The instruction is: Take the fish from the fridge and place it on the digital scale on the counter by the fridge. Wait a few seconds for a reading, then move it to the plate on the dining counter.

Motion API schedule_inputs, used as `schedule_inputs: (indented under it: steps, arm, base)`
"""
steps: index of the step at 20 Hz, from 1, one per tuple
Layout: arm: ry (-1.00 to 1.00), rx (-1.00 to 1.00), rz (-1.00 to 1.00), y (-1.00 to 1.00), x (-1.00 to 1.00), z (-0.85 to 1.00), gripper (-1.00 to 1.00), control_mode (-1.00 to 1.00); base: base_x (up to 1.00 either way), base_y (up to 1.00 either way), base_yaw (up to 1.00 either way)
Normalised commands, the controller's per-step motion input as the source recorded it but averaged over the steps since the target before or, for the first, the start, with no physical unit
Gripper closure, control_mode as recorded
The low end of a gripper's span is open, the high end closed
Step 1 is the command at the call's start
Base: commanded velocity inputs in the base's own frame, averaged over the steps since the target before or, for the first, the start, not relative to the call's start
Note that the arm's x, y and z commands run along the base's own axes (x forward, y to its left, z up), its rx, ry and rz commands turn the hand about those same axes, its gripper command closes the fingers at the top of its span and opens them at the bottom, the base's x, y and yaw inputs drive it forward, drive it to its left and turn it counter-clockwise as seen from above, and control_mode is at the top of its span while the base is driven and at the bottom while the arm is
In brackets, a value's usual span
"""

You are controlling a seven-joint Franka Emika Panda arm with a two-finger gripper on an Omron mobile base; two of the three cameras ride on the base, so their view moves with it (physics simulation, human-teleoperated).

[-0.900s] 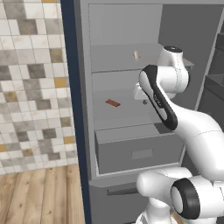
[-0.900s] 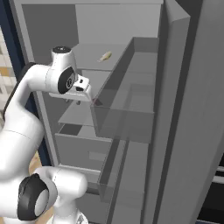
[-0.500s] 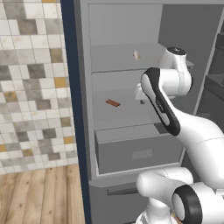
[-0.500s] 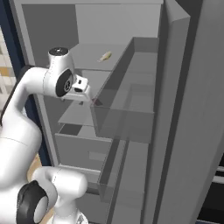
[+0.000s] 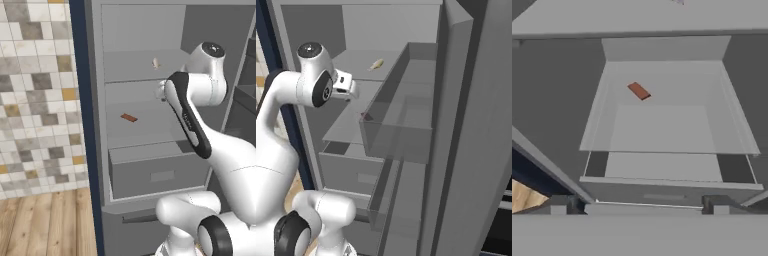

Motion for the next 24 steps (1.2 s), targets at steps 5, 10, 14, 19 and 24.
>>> schedule_inputs:
  steps: [5, 10, 14, 19, 24]
  arm:
    - [-0.16, -0.02, 0.00, 0.00, 0.41, 0.65, -1.00, -1.00]
    - [-0.10, 0.00, -0.07, -0.01, 0.70, 0.41, -1.00, -1.00]
    - [-0.02, 0.01, -0.15, -0.12, 0.70, 0.14, -1.00, -1.00]
    - [0.01, 0.09, -0.04, -0.51, 0.33, 0.00, -1.00, -1.00]
    - [-0.03, 0.02, 0.02, -0.06, 0.02, -0.08, -1.00, -1.00]
  base:
    - [0.00, 0.00, 0.00]
    - [0.00, 0.00, 0.00]
    - [0.00, 0.00, 0.00]
    - [0.00, 0.00, 0.00]
    - [0.00, 0.00, 0.00]
